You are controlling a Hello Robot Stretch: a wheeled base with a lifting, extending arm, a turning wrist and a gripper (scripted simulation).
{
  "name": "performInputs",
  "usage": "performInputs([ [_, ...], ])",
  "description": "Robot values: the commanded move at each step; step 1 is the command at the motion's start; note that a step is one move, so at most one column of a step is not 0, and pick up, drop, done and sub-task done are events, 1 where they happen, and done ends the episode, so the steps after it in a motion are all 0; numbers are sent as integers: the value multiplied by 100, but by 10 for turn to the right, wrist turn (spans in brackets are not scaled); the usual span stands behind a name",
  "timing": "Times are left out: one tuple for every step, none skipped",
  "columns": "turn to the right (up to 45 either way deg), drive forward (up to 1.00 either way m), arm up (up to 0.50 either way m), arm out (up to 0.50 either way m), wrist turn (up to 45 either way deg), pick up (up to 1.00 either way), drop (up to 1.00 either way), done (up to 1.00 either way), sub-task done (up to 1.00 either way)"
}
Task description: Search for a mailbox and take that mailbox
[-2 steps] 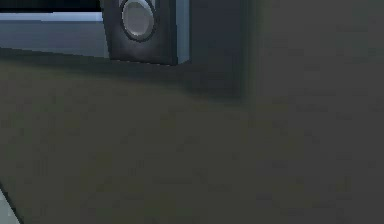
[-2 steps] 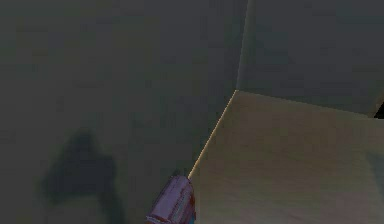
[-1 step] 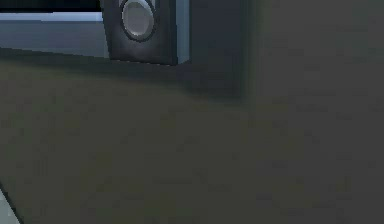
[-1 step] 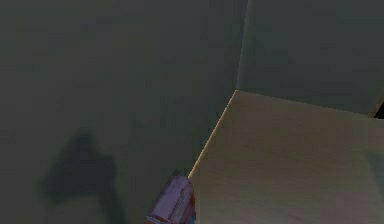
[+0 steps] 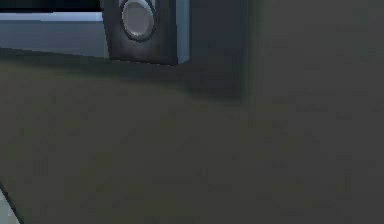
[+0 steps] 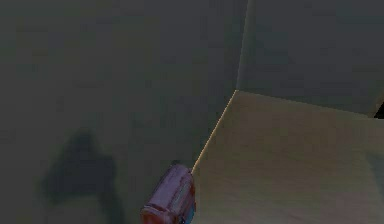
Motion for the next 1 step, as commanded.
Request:
performInputs([
  [0,0,0,0,0,0,0,100,0],
])
